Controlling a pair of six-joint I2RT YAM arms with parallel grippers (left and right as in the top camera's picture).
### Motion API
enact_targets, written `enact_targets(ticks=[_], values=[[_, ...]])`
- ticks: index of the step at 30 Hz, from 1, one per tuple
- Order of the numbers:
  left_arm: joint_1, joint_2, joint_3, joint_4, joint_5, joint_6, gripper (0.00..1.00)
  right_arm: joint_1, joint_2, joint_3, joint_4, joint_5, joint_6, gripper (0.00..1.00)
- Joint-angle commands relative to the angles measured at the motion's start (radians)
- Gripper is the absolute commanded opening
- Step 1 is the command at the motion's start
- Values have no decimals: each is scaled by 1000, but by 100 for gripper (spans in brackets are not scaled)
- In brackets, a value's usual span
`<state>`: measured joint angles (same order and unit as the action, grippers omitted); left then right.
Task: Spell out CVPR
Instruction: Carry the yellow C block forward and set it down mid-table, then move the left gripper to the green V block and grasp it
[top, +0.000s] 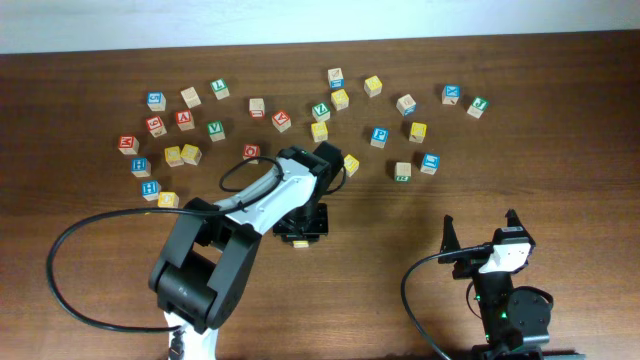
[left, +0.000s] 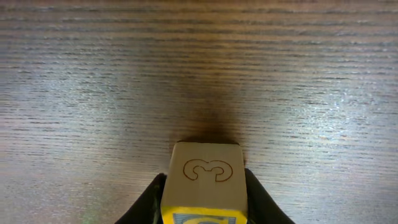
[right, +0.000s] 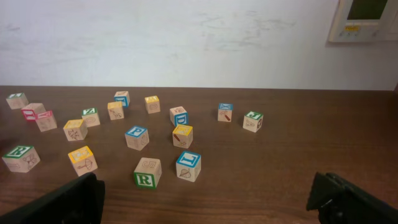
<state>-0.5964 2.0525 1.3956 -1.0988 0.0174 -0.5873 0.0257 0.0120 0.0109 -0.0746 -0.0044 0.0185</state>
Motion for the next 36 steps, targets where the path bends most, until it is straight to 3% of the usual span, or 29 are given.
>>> enact_targets(ticks=[1, 4, 7, 12, 19, 20, 21, 25, 28, 34, 36], values=[[17, 8, -8, 5, -36, 0, 21, -6, -6, -5, -5, -3, -3, 98], [92, 8, -8, 12, -40, 34, 19, -6, -6, -5, -5, -3, -3, 98], [167, 8, -8, 72, -40, 146, 20, -6, -6, -5, -5, -3, -3, 98], [182, 8, -8, 138, -40, 243, 22, -6, -6, -5, -5, -3, -3, 98], [180, 8, -8, 76, 5, 173, 22, -6, -6, -5, -5, -3, -3, 98], [180, 8, -8, 76, 5, 173, 24, -6, -6, -5, -5, -3, -3, 98], [180, 8, -8, 76, 5, 173, 36, -6, -6, -5, -5, -3, -3, 98], [180, 8, -3, 70, 6, 174, 40, -6, -6, -5, -5, -3, -3, 98], [180, 8, 68, 15, 5, 174, 39, -6, -6, -5, -5, -3, -3, 98], [184, 8, 424, -229, 5, 174, 44, -6, -6, -5, -5, -3, -3, 98], [210, 8, 498, -254, 5, 174, 59, -6, -6, -5, -5, -3, -3, 98]])
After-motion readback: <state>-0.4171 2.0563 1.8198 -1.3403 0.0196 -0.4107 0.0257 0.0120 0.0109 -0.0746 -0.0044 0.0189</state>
